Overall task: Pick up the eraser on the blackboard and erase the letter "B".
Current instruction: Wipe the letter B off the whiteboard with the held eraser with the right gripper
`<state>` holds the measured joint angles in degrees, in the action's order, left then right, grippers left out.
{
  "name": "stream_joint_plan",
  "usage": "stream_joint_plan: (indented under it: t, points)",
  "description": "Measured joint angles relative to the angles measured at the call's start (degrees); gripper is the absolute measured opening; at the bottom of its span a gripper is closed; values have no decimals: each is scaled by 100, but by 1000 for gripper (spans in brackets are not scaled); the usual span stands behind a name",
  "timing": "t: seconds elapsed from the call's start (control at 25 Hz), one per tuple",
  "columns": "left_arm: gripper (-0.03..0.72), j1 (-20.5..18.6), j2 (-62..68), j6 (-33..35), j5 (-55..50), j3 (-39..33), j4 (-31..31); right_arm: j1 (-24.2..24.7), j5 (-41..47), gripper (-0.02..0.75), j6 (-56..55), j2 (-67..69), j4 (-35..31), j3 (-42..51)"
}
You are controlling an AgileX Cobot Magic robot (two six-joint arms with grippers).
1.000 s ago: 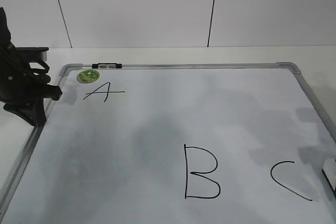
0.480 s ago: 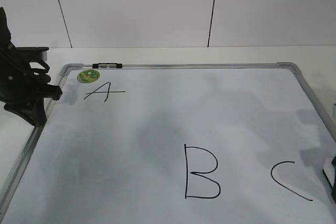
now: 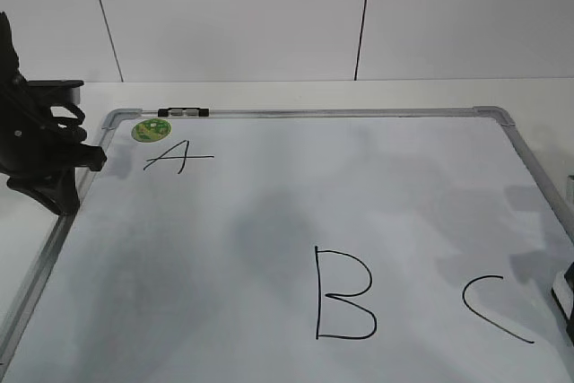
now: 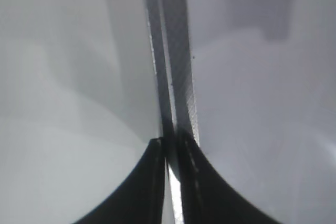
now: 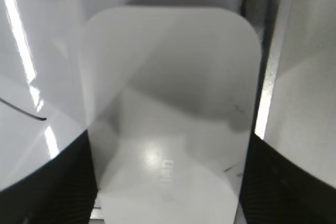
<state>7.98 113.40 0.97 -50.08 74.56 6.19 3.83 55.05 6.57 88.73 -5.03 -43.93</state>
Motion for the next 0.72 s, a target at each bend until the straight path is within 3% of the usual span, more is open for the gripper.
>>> stream_joint_plan:
  t: [0.4,0.72]
  points:
    - [43,0,0,0,12,0,0,-2,13,562,0,0,-22,-22]
    - [43,0,0,0,12,0,0,-2,540,562,0,-76,-53,-556]
